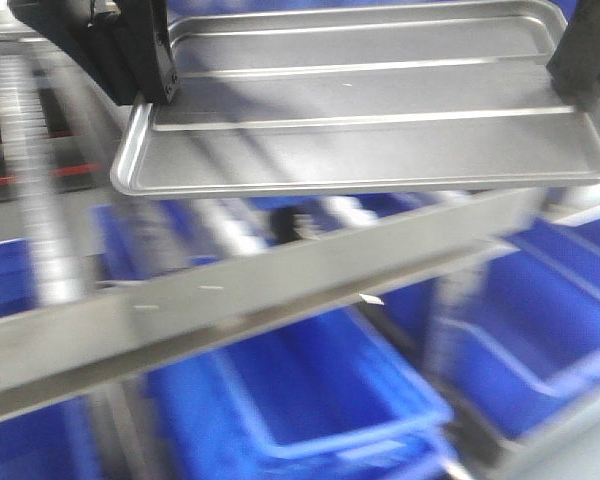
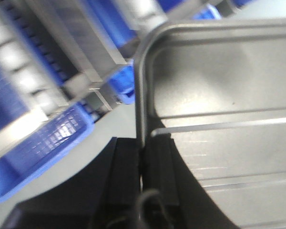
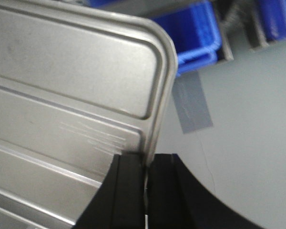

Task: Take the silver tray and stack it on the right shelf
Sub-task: 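Hold the silver tray level with both grippers while the base drives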

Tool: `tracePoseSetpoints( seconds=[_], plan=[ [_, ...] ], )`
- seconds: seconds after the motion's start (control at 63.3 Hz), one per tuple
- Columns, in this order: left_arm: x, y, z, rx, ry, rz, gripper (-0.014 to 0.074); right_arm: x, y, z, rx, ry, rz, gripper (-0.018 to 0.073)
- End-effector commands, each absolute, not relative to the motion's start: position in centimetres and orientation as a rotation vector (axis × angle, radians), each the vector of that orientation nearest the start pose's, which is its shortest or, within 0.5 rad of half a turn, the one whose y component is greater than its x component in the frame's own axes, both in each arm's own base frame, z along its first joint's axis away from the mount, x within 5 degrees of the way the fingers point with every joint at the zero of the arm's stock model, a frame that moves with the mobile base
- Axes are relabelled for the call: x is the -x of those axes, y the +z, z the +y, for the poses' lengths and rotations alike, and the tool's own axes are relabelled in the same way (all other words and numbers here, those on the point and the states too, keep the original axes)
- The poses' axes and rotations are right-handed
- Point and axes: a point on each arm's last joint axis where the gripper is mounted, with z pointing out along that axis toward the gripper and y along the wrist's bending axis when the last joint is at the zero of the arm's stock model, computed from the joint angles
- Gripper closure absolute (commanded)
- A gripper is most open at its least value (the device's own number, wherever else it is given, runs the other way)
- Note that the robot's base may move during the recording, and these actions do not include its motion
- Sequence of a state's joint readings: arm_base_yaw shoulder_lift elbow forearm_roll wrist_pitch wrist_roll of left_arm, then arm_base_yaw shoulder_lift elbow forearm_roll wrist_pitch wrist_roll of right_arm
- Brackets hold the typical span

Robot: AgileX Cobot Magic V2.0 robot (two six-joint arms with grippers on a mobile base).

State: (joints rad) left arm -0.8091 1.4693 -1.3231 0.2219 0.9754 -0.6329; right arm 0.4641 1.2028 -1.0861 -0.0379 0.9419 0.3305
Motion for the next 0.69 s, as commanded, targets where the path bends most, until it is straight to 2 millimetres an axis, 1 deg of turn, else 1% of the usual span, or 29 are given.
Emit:
tracePoseSetpoints(
  seconds=[0.0,0.679],
  plan=[
    [-21.96,36.29,-21.10,-0.363,-0.318,2.459,0.0697,-21.28,35.76,10.23,0.219,0.282,2.443,0.0502],
    [-21.95,36.29,-21.11,-0.363,-0.320,2.460,0.0697,-21.26,35.74,10.22,0.219,0.281,2.446,0.0502]
  ],
)
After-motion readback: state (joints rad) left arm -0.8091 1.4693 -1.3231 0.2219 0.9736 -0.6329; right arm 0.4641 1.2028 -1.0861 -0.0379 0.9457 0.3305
